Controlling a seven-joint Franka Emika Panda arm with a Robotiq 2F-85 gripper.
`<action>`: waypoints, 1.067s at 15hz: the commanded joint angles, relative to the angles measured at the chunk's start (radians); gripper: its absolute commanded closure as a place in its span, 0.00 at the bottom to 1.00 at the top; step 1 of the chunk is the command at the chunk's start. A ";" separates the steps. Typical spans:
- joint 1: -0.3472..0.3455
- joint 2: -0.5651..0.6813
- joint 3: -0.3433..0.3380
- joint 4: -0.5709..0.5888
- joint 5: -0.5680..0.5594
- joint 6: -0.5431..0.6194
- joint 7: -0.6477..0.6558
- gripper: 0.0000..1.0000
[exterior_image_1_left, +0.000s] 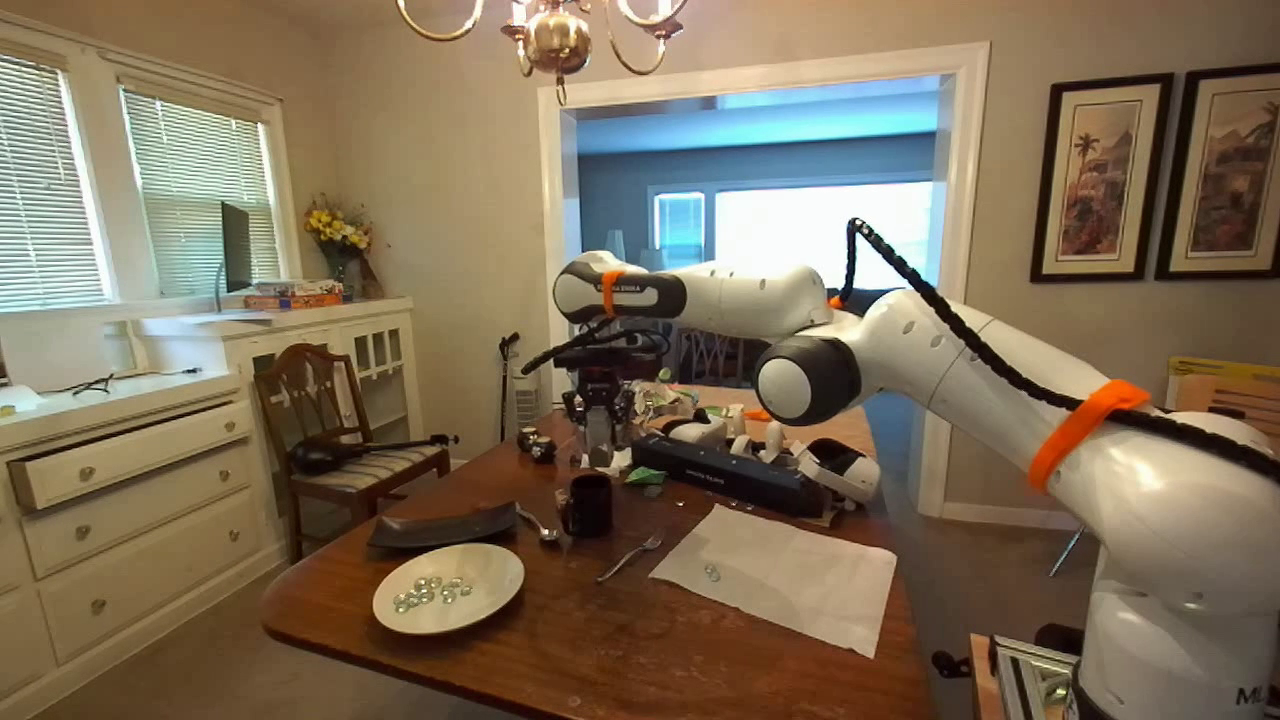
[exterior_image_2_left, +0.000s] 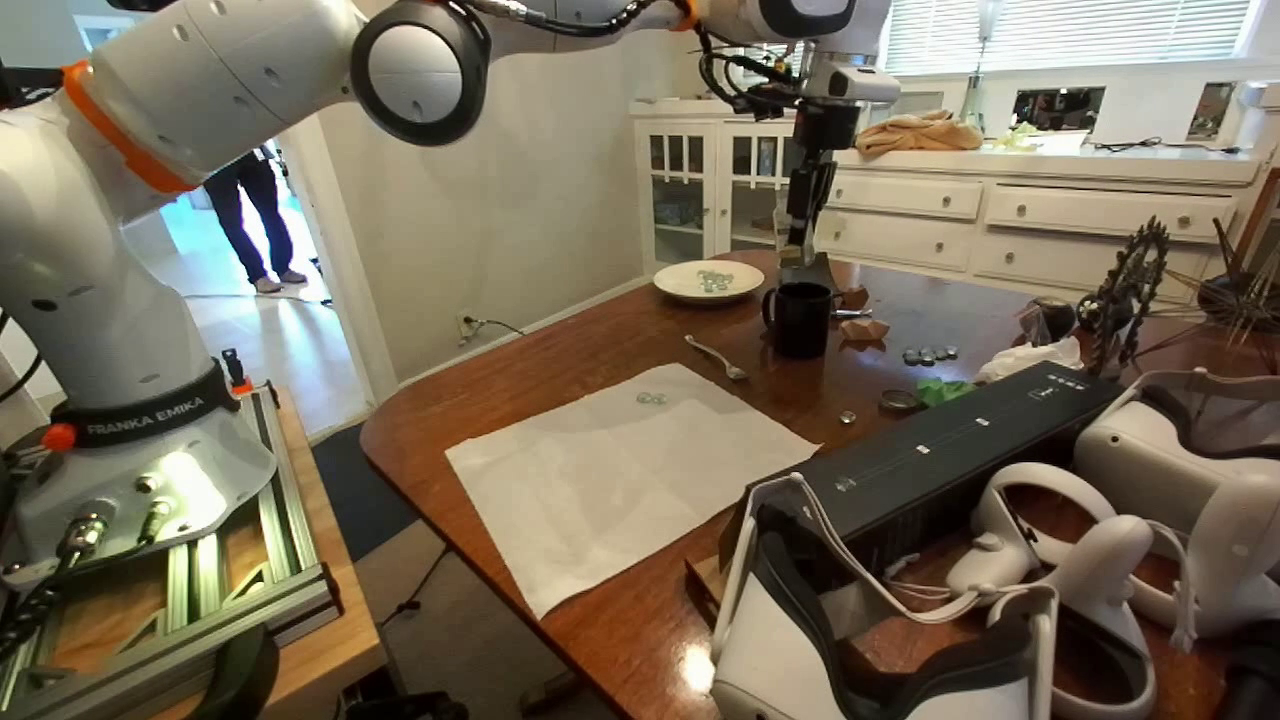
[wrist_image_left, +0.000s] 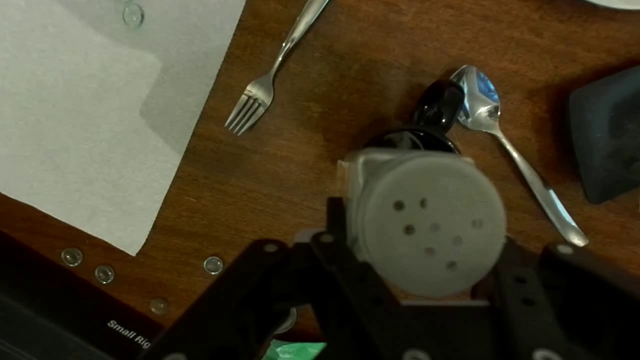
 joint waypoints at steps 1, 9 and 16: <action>0.003 -0.002 0.002 -0.002 -0.004 -0.001 0.006 0.51; -0.006 0.009 -0.005 0.005 -0.005 0.018 0.042 0.76; -0.014 0.037 -0.005 0.012 -0.005 0.084 0.069 0.76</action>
